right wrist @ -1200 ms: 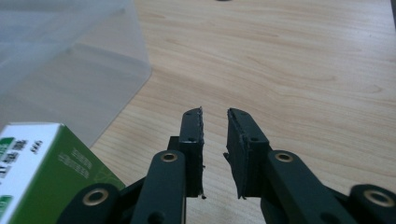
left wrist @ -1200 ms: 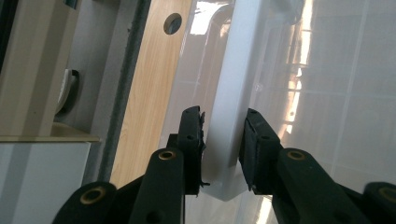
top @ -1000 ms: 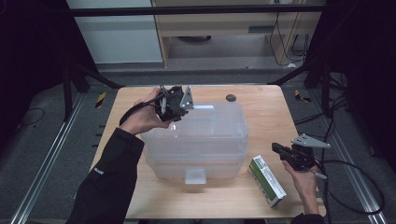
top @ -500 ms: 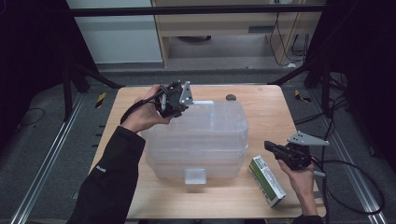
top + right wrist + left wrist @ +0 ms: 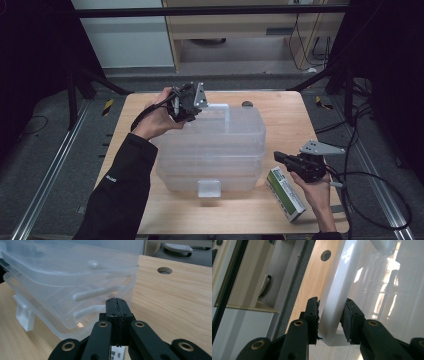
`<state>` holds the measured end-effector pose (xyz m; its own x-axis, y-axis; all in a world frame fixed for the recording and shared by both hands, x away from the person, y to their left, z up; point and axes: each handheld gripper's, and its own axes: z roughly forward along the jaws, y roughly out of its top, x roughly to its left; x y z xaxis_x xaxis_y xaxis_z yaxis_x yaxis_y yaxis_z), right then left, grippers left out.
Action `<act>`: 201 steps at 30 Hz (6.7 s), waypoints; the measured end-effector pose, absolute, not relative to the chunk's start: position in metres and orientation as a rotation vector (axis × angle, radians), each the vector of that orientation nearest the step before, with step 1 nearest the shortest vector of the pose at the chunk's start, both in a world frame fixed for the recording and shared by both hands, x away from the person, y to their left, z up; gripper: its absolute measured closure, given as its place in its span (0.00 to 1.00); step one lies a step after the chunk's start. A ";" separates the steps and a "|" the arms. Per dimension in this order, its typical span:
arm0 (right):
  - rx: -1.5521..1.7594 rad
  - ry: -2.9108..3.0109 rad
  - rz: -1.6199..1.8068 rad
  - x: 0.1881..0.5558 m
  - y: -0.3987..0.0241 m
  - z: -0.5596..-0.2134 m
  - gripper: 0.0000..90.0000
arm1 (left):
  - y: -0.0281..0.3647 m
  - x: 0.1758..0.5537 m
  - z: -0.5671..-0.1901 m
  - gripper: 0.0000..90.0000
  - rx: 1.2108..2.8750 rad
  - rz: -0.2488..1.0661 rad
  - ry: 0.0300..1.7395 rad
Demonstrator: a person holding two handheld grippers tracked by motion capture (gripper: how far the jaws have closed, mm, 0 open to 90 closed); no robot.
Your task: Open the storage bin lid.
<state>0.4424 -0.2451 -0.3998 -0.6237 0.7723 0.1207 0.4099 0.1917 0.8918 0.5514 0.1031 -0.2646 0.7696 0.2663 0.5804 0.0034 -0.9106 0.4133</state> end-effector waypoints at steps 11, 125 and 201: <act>1.034 2.161 1.413 0.446 -0.227 -0.399 1.00 | 0.104 0.558 -0.263 0.75 2.556 0.906 0.243; 0.974 2.147 1.477 0.455 -0.211 -0.379 1.00 | 0.243 0.443 -0.375 0.99 1.839 0.661 0.896; 1.188 2.275 1.152 0.467 -0.204 -0.410 0.74 | 0.238 0.462 -0.368 0.79 1.796 0.787 0.987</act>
<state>0.4668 -0.2037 -0.4097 -0.5996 0.7967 0.0759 0.5325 0.3264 0.7810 0.4620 0.2381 -0.3678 0.4762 0.8737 0.0998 0.2918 -0.2640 0.9193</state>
